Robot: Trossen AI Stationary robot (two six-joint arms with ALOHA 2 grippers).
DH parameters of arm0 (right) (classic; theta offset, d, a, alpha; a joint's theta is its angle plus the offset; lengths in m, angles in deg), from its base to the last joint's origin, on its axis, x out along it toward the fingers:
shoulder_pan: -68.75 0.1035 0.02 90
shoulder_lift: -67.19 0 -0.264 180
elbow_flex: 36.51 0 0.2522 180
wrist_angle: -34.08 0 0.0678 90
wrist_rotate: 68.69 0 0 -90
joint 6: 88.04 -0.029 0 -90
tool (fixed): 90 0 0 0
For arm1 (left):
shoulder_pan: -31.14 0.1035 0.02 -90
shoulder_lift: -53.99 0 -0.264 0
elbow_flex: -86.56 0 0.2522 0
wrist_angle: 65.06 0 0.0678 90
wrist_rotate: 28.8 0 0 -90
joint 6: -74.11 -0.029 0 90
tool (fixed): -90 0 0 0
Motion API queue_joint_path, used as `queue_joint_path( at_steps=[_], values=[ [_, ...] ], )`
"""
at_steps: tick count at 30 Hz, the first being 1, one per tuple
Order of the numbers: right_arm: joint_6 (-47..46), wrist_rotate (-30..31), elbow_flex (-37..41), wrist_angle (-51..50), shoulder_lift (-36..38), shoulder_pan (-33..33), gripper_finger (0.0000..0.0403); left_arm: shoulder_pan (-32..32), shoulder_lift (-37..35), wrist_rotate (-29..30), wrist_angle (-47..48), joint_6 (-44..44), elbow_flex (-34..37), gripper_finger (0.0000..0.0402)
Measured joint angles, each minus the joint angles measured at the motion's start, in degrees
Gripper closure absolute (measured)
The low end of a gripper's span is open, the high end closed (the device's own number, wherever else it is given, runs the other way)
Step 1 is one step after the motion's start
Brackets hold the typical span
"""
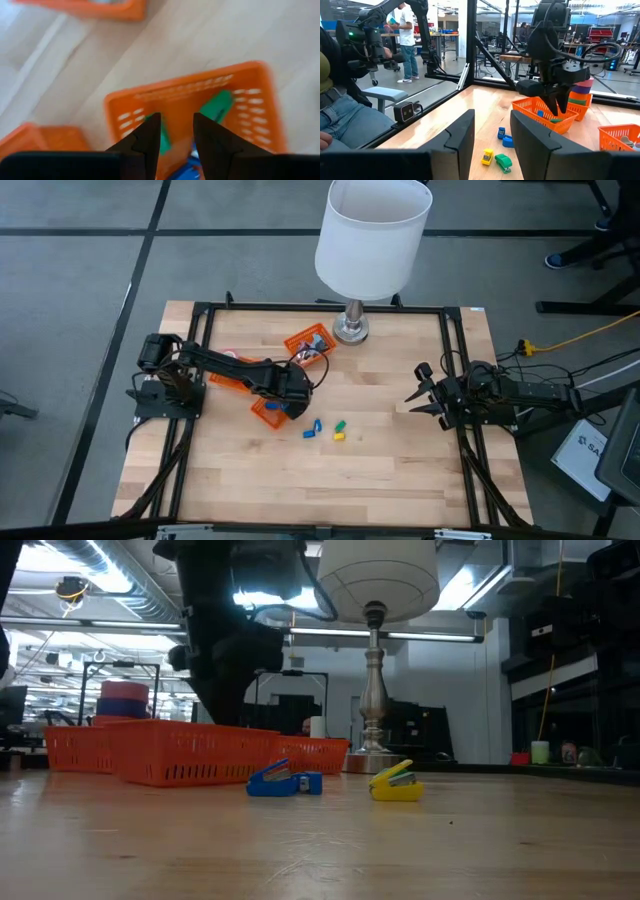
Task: Pick and place Stapler, Stapler remover, tape
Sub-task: Put the blue stapler into the bottom orange bin
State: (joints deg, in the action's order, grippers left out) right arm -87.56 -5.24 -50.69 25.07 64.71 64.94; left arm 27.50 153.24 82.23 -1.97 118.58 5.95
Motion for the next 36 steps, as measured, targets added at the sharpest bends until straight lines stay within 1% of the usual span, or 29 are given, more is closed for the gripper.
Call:
queue_joint_path(
  at_steps=[4,8,13,16,18,22,24,28,32,36],
  values=[
    [0.01,0.00,-0.01,0.00,-0.01,0.00,0.0274,-0.07,0.00,-2.51,-5.01,-4.35,0.00,0.0291],
    [0.02,0.00,0.00,-0.02,-0.02,0.00,0.0274,-0.07,0.01,-5.71,-9.62,-6.61,0.00,0.0288],
    [0.00,-0.02,0.00,-0.02,0.00,-0.02,0.0274,-0.16,0.02,-13.01,-14.51,-6.74,0.00,0.0288],
    [0.00,-0.01,-0.01,-0.01,-0.01,-0.01,0.0274,-0.97,0.02,-15.95,-17.28,-8.63,0.00,0.0288],
    [0.02,0.00,-0.02,-0.02,0.00,0.00,0.0274,-1.91,0.02,-16.00,-19.07,-10.62,0.00,0.0288],
    [0.00,0.00,0.00,-0.01,-0.01,-0.01,0.0274,-3.52,-0.25,-12.26,-21.85,-14.44,0.00,0.0288],
    [0.01,0.00,-0.01,-0.02,-0.01,-0.01,0.0274,-3.93,-0.55,-11.78,-23.71,-16.54,-0.02,0.0288],
    [0.00,0.00,0.00,0.00,-0.02,-0.02,0.0274,-4.34,-0.94,-12.21,-29.68,-21.45,-0.08,0.0288],
    [0.02,0.00,0.00,0.00,0.00,0.00,0.0274,-5.50,-0.94,-15.41,-34.92,-27.43,-0.09,0.0288],
    [0.00,-0.01,0.00,-0.02,-0.02,0.00,0.0274,-6.81,-0.94,-15.56,-35.47,-27.73,-0.07,0.0288]
  ],
)
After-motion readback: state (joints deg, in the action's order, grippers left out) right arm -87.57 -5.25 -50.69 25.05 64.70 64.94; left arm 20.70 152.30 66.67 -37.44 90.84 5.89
